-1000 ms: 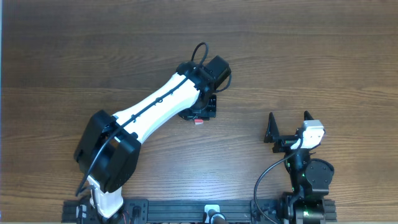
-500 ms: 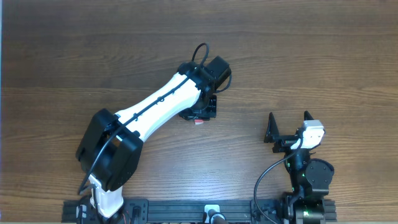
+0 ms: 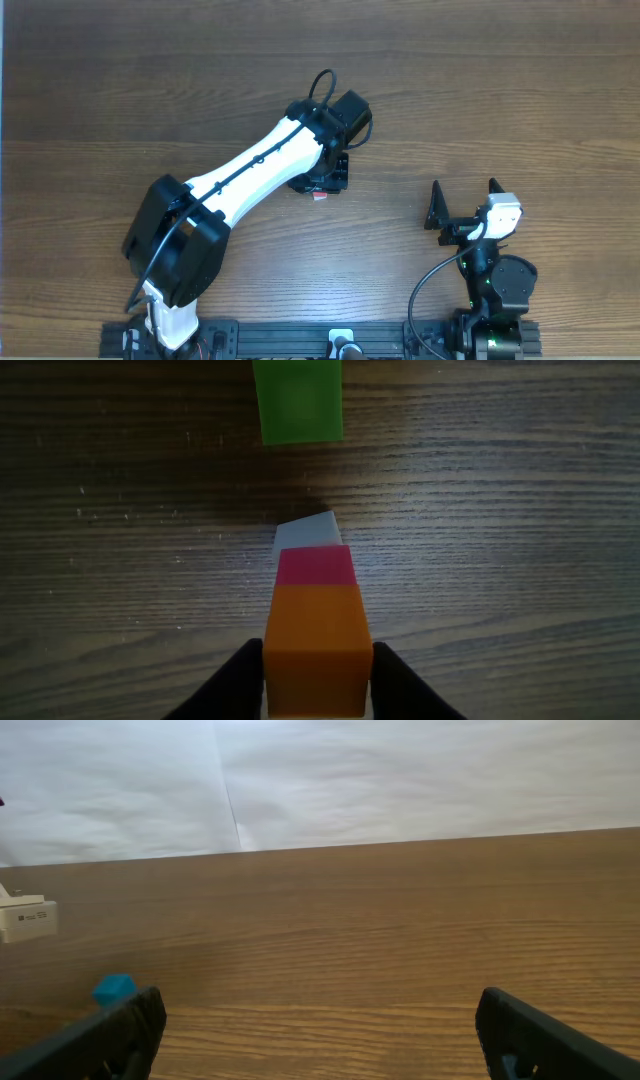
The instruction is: Stack Cubes
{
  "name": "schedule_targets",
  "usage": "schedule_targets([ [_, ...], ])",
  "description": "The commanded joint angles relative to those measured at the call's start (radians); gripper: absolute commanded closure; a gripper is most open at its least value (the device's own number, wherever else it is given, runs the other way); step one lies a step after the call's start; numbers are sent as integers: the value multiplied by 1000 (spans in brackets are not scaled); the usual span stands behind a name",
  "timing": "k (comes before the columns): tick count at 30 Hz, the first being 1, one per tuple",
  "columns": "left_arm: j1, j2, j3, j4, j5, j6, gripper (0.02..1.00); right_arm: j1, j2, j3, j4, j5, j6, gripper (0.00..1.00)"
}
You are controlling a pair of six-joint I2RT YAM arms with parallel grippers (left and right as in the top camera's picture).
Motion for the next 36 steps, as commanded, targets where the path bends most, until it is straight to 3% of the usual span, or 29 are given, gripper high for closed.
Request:
schedule_targets([
  [1, 4, 19, 19, 2, 6, 11, 632, 5, -8, -5, -4, -7, -8, 9],
  [8, 11, 13, 34, 2, 6, 11, 577, 5, -8, -5, -4, -7, -8, 9],
  [21, 64, 6, 296, -213, -32, 16, 535, 5, -8, -5, -4, -7, -8, 9],
  [25, 65, 4, 297, -220, -47, 16, 395, 5, -8, -5, -4, -7, -8, 7],
  [30, 66, -52, 297, -236, -104, 15, 20, 5, -8, -5, -4, -7, -8, 9],
  [36, 82, -191, 297, -308, -176, 13, 18, 5, -8, -5, -4, -7, -8, 9],
])
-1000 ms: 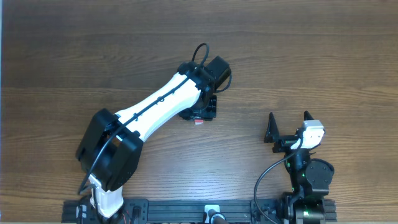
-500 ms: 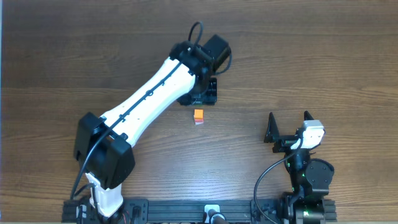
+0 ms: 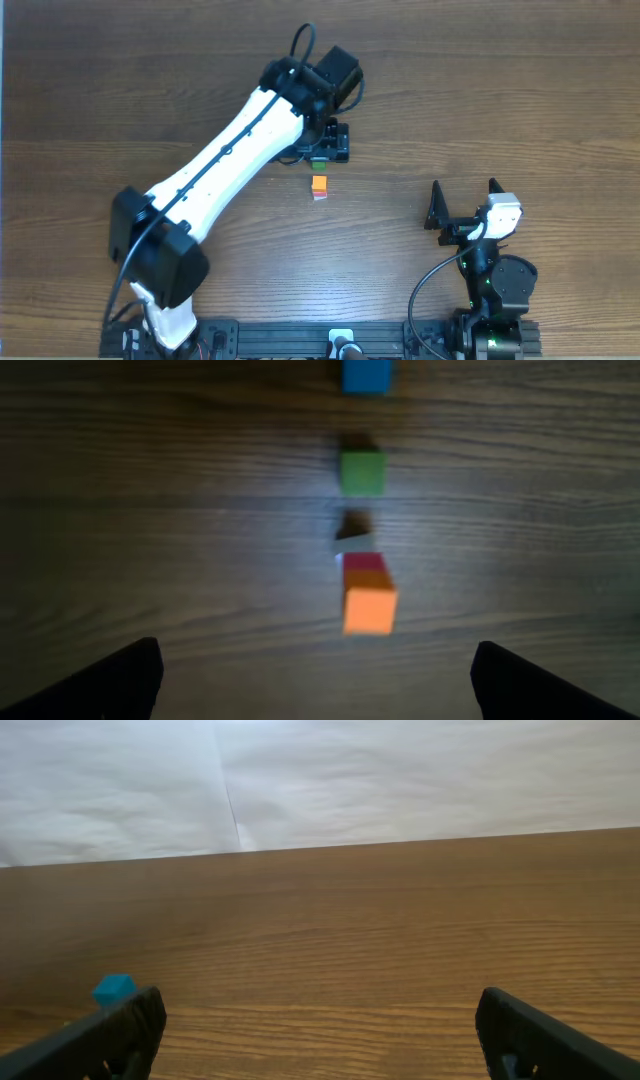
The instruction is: Stack Cubes
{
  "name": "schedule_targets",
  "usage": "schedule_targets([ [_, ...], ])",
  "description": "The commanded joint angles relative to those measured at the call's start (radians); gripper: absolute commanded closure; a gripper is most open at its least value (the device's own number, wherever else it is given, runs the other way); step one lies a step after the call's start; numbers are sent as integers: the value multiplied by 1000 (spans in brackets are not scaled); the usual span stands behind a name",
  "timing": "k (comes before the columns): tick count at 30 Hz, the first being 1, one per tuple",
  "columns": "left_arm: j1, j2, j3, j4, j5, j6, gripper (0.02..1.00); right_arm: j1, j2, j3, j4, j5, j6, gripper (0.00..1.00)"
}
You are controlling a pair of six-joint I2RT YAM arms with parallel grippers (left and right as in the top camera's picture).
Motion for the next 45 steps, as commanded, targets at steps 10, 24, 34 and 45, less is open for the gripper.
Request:
schedule_targets([
  [10, 34, -631, 18, -230, -219, -98, 18, 5, -8, -5, -4, -8, -8, 9],
  [24, 34, -1036, 18, -257, -227, -30, 18, 5, -8, -5, -4, -7, -8, 7],
  [34, 386, -1200, -143, 15, 31, 463, 18, 5, -8, -5, -4, -7, -8, 9],
  [45, 682, -1594, -718, 400, 256, 610, 20, 5, -8, -5, -4, -8, -8, 9],
])
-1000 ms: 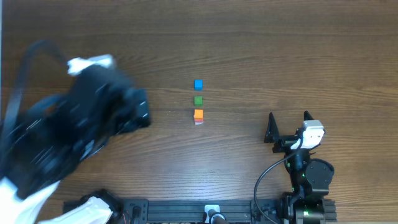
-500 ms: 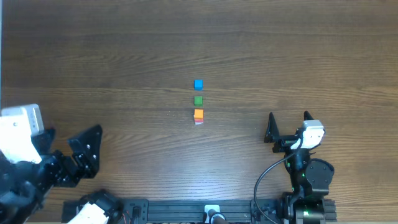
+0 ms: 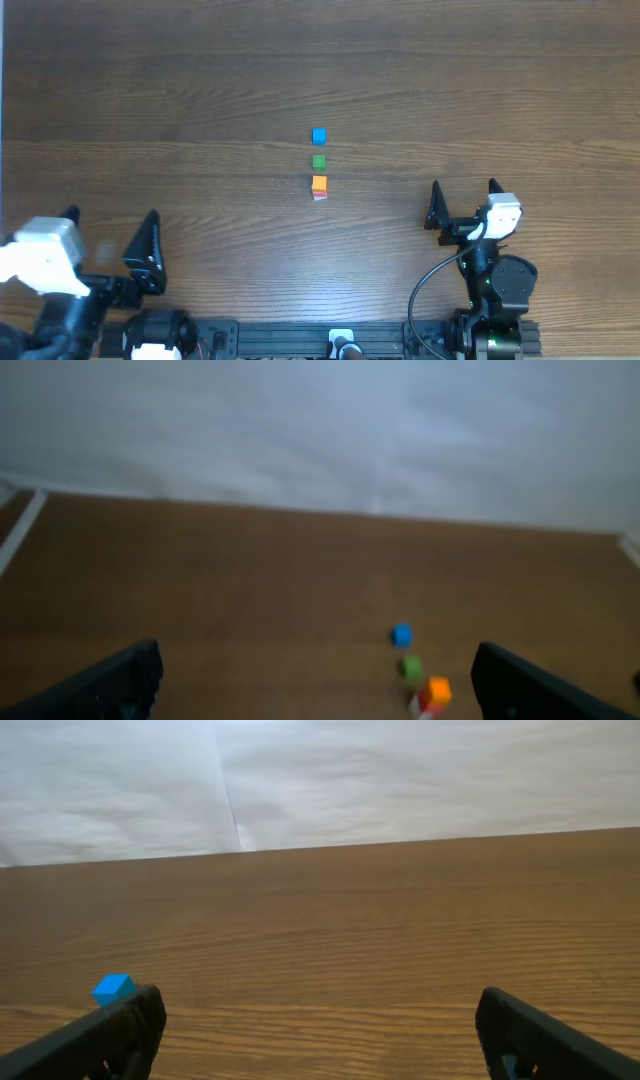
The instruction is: Stack Cubes
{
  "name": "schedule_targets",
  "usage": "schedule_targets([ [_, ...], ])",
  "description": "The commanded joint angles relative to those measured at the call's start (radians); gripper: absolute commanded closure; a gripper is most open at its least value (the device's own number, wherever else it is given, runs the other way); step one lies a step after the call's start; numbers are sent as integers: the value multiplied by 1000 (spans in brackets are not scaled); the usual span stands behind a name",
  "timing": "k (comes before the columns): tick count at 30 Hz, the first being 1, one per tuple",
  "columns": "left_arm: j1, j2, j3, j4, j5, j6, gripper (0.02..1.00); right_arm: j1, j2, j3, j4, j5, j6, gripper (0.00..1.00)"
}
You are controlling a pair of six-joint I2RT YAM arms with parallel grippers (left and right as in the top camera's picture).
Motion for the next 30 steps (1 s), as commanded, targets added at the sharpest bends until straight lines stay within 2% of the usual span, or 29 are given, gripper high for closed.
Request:
schedule_targets([
  [1, 81, -142, -219, 126, 111, 94, 18, 5, -8, -5, -4, -8, -8, 7],
  [18, 98, -426, -825, 692, 170, 117, 18, 5, -8, -5, -4, -8, -8, 7],
  [30, 126, -450, -1004, 930, 215, 117, 18, 5, -8, -5, -4, -8, -8, 7],
])
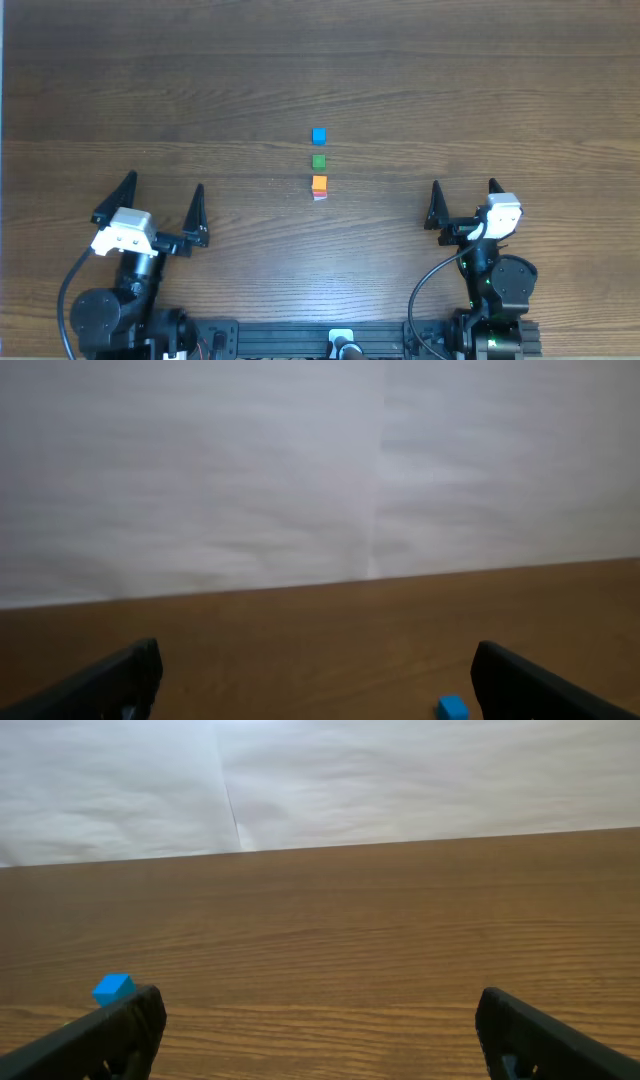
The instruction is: Stack Cubes
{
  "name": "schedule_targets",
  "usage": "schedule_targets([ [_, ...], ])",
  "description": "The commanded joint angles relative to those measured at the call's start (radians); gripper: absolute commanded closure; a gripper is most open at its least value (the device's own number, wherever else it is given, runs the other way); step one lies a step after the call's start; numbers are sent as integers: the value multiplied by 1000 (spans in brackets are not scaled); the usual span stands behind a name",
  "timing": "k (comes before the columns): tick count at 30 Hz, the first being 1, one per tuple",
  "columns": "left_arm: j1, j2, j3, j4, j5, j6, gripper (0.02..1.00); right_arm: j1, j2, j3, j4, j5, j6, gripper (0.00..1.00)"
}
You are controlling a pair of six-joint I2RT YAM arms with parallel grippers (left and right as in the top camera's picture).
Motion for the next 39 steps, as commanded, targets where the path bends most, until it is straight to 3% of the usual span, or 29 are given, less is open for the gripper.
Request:
schedule_targets([
  [1, 10, -12, -61, 79, 28, 15, 18, 5, -8, -5, -4, -7, -9, 9],
  [9, 10, -12, -188, 261, 39, 15, 18, 5, -8, -5, -4, -8, -9, 7],
  [23, 10, -12, -297, 289, 47, 15, 18, 5, -8, -5, -4, -7, -9, 9],
  [39, 10, -12, -311, 159, 46, 11, 18, 5, -8, -5, -4, -7, -9, 9],
])
